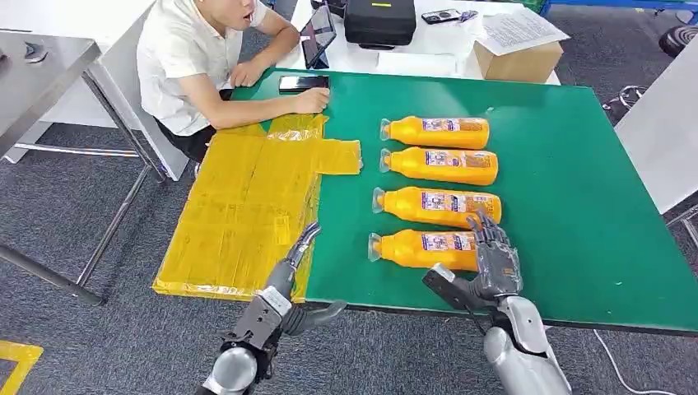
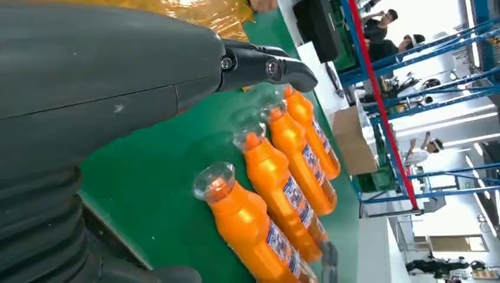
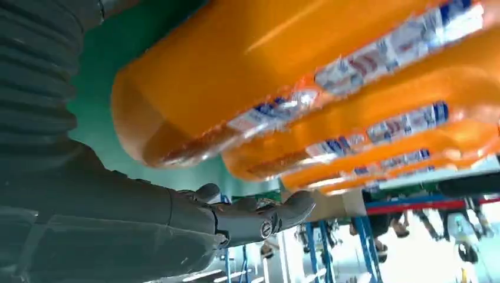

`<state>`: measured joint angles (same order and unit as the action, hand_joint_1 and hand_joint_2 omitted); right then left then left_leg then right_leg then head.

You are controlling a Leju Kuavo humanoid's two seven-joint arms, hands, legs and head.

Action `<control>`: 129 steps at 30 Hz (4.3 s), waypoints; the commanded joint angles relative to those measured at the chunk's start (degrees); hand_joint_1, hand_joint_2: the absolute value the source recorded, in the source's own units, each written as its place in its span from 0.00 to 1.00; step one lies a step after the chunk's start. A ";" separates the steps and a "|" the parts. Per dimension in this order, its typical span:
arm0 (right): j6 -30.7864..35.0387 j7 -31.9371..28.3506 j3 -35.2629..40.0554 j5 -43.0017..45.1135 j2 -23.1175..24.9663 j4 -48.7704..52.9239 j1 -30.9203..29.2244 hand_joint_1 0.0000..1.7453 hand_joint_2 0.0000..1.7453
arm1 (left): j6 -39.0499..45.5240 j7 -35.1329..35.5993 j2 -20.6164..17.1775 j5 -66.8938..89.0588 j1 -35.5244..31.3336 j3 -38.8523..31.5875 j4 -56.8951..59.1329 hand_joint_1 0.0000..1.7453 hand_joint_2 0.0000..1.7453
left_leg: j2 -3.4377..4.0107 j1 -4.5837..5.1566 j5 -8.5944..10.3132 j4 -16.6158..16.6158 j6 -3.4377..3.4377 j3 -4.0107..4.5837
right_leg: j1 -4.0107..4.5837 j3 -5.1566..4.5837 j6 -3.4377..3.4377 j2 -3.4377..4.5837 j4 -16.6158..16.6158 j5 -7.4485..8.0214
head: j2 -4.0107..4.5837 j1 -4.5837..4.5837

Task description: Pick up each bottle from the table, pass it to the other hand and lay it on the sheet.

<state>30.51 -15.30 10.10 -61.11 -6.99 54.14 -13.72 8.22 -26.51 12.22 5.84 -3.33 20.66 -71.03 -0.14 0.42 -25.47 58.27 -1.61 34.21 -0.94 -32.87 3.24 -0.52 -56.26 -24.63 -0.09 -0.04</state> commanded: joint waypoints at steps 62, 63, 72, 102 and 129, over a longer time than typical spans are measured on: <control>-18.59 -12.21 6.93 34.98 5.33 20.66 10.18 1.00 1.00 | -8.42 8.49 -0.91 -27.31 2.91 2.75 0.83 0.00 1.00 | 0.20 -0.15 -0.02 -0.09 0.13 -0.63 | 0.17 0.54 -0.28 0.13 0.10 0.08 | 0.00 0.02; -19.05 -12.77 7.52 36.25 5.40 20.62 9.74 1.00 1.00 | -9.48 9.16 -1.26 -29.92 2.63 3.47 1.24 0.00 1.00 | 0.35 -0.18 -0.06 -0.09 0.17 -0.66 | 0.19 0.51 -0.33 0.30 0.10 0.09 | 0.00 0.00; -20.87 -13.16 9.68 37.25 5.81 19.26 8.25 0.98 1.00 | -10.96 9.75 -1.54 -32.36 1.43 5.05 2.47 0.00 1.00 | 0.15 -0.08 0.00 -0.07 0.13 -0.39 | 0.09 0.34 -0.28 0.11 0.09 0.09 | 0.00 0.00; -20.85 -10.43 24.38 31.16 9.65 6.74 1.60 0.86 1.00 | -5.48 6.20 2.26 -33.47 -3.88 3.54 -0.58 0.00 1.00 | 0.11 -0.16 0.06 -0.03 0.20 -0.14 | 0.17 0.09 -0.28 0.07 0.02 0.09 | 0.00 0.00; -18.15 -12.19 29.21 33.64 11.23 5.53 0.55 0.00 1.00 | -10.15 10.11 2.39 -51.25 -7.20 2.67 2.69 1.00 1.00 | 0.10 -0.18 0.05 -0.06 0.23 -0.19 | 0.19 0.14 -0.30 0.05 0.04 0.08 | 0.00 0.00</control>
<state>12.68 -27.41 36.59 -27.67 3.56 63.21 -11.76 -0.76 -17.14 15.34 -44.35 -6.79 21.92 -72.57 -0.03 0.33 -25.37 58.26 -1.50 34.20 -0.84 -32.92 3.07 -0.49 -56.27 -24.51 -0.09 -0.04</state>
